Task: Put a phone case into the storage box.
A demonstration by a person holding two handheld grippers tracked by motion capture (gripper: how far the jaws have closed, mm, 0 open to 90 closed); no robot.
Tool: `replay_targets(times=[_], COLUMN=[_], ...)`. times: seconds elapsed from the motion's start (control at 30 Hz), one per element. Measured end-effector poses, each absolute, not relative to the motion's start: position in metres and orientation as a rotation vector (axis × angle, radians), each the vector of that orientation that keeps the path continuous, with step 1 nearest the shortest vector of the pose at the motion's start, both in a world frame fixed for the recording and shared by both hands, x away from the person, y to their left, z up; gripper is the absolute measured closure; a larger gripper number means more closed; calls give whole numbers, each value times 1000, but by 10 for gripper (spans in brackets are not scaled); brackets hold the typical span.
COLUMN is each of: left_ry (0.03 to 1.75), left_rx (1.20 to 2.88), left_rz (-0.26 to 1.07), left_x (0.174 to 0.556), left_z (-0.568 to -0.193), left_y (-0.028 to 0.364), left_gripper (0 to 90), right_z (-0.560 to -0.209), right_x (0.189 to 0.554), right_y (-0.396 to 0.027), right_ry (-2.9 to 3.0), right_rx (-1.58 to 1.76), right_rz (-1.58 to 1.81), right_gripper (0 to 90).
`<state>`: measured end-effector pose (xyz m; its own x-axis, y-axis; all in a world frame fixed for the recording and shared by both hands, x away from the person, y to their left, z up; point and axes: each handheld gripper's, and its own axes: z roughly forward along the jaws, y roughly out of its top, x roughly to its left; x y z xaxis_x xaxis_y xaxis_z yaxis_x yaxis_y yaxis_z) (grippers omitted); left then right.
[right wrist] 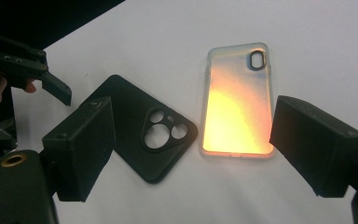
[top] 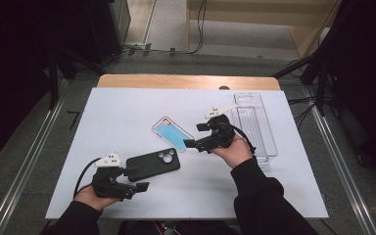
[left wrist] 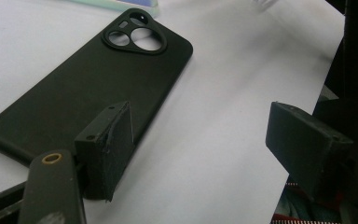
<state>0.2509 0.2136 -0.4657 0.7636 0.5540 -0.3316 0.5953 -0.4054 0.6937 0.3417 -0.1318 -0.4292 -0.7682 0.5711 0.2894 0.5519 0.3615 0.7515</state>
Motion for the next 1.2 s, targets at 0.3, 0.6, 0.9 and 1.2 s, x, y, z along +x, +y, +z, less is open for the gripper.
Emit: replay_targets(times=[0.3, 0.6, 0.9, 1.2], left_ry=[854, 858, 853, 851], left_rx=[2102, 2093, 2095, 2096], left_rz=[-63, -64, -64, -61], left_x=[251, 251, 251, 251], left_z=[-466, -465, -465, -465], left_y=[213, 214, 214, 215], left_gripper=[234, 234, 234, 234], right_z=[-432, -434, -444, -452], right_x=[360, 375, 392, 406], right_y=[-107, -86, -76, -68], right_ry=[2608, 2620, 2598, 2565], right_rx=[1052, 1015, 1044, 1048], right_rz=[1403, 1359, 1335, 1274], right_gripper=[124, 124, 125, 124])
